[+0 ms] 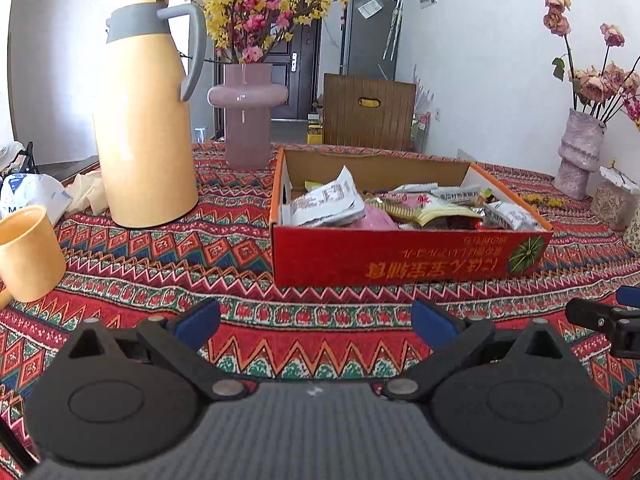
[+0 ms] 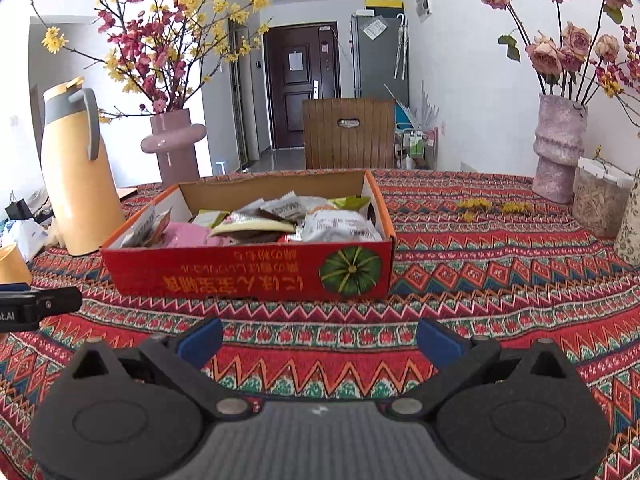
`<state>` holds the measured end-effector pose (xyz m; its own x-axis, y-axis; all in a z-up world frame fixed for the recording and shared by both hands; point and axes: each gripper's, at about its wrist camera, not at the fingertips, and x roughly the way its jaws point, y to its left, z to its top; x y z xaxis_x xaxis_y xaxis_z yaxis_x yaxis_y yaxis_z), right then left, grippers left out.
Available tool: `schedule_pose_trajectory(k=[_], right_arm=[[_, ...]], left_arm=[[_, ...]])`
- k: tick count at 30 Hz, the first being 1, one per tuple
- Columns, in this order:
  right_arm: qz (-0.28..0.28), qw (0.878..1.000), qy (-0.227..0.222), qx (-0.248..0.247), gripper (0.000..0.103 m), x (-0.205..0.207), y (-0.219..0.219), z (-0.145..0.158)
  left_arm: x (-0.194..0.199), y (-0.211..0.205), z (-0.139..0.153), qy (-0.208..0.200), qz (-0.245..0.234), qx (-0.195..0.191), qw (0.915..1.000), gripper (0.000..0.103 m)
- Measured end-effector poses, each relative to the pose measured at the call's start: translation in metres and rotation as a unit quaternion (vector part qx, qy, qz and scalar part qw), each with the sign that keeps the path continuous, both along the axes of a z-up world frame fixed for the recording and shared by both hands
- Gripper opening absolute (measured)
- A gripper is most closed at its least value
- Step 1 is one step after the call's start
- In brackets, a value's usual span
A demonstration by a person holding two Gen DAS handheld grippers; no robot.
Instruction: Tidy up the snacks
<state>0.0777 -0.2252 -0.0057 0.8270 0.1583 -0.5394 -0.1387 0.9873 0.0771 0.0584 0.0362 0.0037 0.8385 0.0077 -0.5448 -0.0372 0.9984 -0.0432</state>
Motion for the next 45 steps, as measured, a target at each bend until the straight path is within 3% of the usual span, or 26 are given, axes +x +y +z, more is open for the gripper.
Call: schedule_pose_trajectory(k=[9, 45], right_arm=[[0.002, 1.000, 0.030, 0.000, 0.103, -0.003, 0.000, -0.016], [0.006, 0.999, 0.035, 0.001, 0.103, -0.002, 0.002, -0.017]], left_arm=[[-0.007, -0.001, -0.016, 0.026, -0.008, -0.002, 0.9996, 0.103], [-0.016, -0.012, -0.016, 0.025, -0.023, 0.004, 0.9994, 0.103]])
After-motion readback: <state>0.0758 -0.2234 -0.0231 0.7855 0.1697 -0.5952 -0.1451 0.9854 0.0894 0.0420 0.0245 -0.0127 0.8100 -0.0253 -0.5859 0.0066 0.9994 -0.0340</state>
